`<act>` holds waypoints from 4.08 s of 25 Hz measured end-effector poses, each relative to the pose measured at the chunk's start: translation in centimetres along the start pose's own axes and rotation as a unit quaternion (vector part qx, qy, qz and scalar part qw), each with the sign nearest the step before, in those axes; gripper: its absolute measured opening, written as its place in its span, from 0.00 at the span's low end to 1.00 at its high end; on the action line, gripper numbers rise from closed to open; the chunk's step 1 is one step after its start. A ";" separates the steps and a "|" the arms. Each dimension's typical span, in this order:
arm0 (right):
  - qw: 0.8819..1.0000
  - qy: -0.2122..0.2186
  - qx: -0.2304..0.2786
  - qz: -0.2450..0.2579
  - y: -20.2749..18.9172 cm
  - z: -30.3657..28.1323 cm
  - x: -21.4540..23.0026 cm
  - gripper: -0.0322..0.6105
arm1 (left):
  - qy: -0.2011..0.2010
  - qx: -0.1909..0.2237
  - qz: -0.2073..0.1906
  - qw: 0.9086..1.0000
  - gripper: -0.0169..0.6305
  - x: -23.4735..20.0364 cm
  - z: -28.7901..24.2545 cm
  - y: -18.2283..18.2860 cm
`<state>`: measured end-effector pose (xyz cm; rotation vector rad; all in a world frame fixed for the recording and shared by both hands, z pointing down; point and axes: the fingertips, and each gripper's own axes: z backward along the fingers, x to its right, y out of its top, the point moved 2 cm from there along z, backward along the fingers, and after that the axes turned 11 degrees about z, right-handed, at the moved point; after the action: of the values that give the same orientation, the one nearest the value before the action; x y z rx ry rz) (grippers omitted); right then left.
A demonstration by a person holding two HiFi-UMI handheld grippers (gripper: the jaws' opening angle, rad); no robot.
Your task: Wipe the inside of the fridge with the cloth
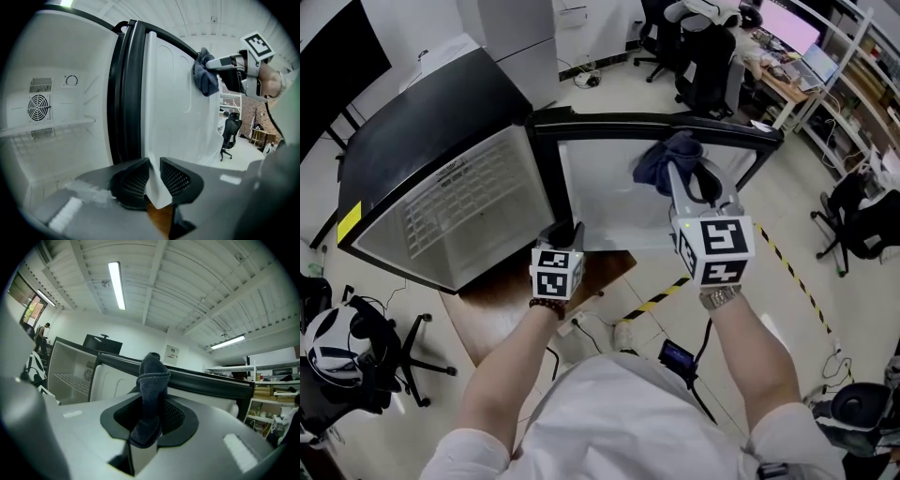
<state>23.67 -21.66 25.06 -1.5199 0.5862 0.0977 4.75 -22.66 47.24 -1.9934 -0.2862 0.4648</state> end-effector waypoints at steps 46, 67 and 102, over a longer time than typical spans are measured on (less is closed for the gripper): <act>0.987 0.163 0.013 -0.006 2.6 -2.8 -17.5 0.20 | -0.023 -0.004 -0.007 1.000 0.15 0.4 3.1 -2.3; 0.993 0.115 -0.020 0.031 -0.8 -4.5 -18.1 0.20 | -0.001 0.000 0.004 1.000 0.15 -2.5 7.1 -3.5; 0.989 -0.078 -0.127 0.014 -11.8 1.8 2.2 0.20 | -0.014 -0.006 -0.002 1.000 0.14 -0.6 5.3 -3.9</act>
<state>30.97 -21.44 34.75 -1.7318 0.4836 0.3203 1.85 -16.95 48.73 -1.9986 -0.3100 0.4897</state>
